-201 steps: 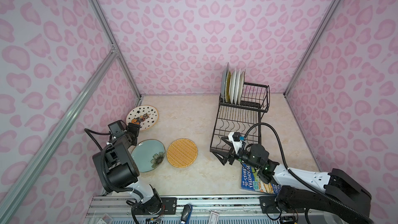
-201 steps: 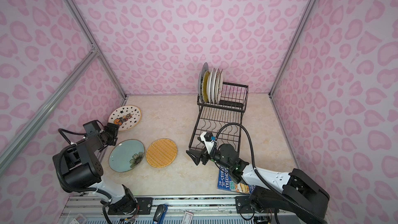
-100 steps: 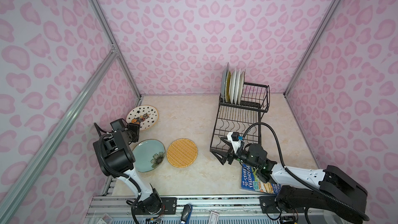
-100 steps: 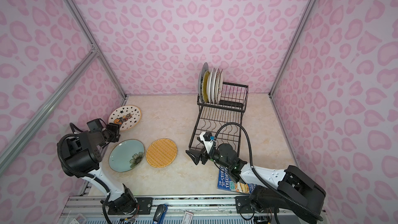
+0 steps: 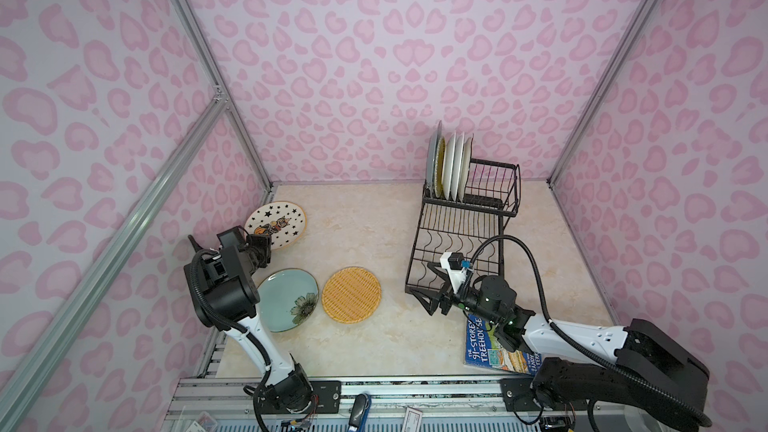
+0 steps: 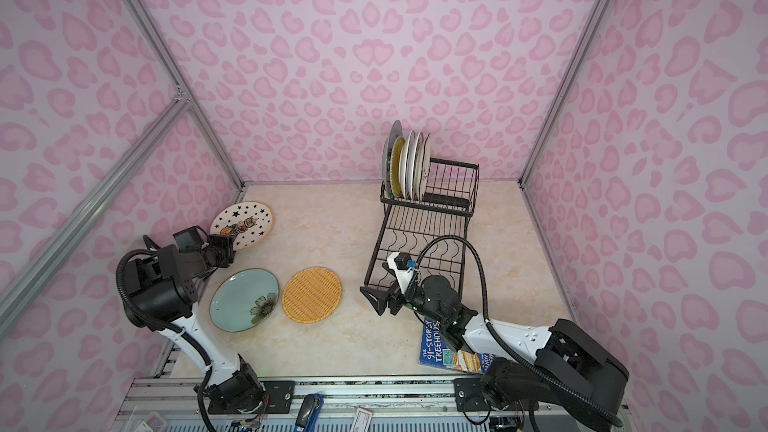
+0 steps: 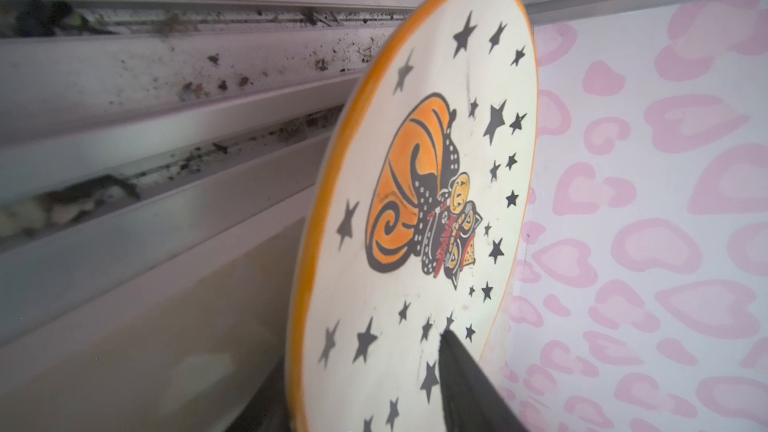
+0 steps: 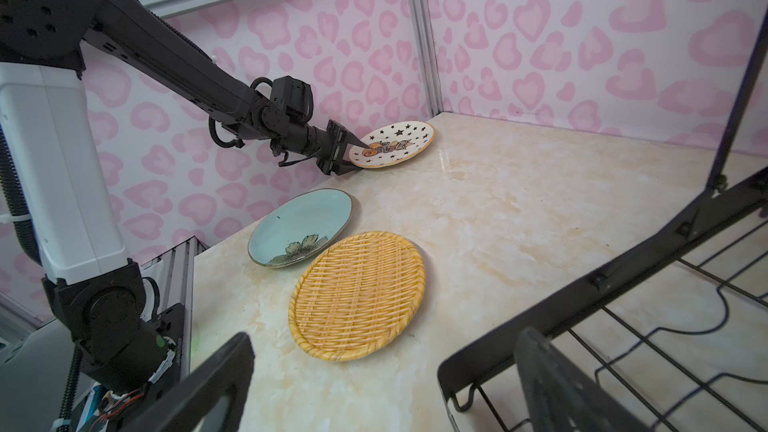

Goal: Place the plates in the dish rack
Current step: 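Grasp the star-and-owl plate's rim with the left gripper and tilt it upright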

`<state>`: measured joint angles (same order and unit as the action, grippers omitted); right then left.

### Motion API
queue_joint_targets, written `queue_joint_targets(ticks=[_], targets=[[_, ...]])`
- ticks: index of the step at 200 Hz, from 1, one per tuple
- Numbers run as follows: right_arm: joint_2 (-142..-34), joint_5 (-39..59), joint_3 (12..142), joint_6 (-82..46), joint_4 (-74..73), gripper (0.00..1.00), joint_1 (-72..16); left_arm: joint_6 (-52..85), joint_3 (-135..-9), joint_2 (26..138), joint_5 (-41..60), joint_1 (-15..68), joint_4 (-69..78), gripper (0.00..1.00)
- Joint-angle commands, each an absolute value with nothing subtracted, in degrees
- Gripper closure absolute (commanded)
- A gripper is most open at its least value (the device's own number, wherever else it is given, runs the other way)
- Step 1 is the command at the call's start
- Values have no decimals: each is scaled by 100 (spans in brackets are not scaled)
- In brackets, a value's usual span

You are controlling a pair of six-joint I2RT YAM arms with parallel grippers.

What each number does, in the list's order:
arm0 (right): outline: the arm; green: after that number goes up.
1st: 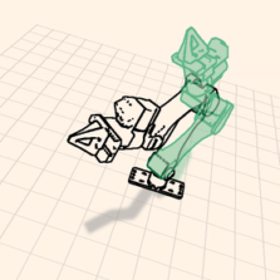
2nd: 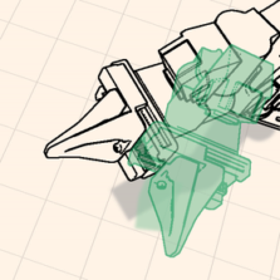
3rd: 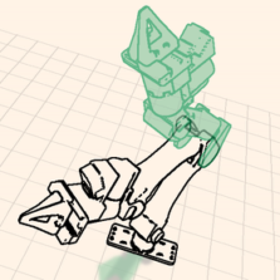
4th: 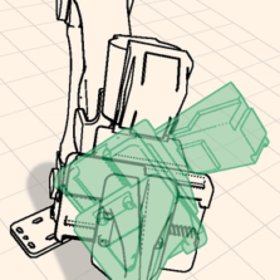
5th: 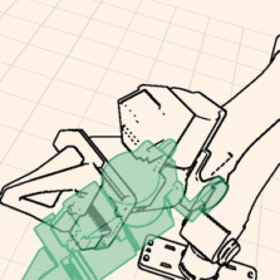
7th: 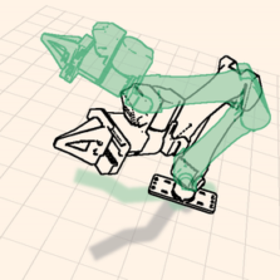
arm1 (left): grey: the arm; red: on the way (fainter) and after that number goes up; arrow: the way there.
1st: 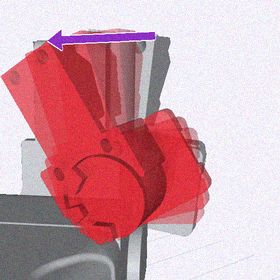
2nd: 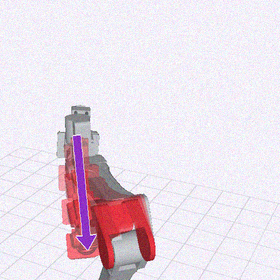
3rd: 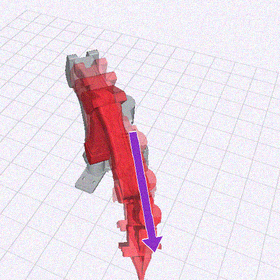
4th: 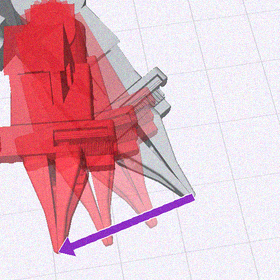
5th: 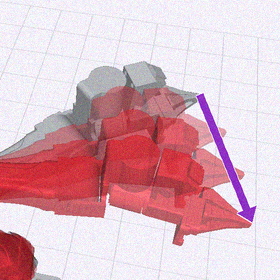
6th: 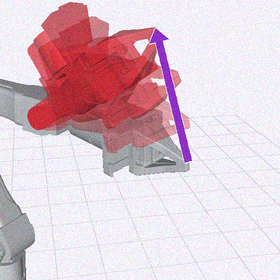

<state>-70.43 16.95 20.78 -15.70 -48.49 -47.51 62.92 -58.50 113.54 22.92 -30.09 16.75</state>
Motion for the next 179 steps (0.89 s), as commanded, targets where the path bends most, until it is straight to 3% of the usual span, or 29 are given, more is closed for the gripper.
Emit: queue_joint_targets(ticks=[1,52,179], targets=[[-7074,1730,2057,-1603,-5045,2,-4739,6596,-5902,11541,2225,-3006,1501,61],[-7041,1749,2060,-1585,-5028,2,-4746,6709,-5956,11594,2403,-2928,1753,96],[-7034,1444,2053,-1386,-4877,2,-4746,6236,-5329,8951,2403,-2144,1176,96]])
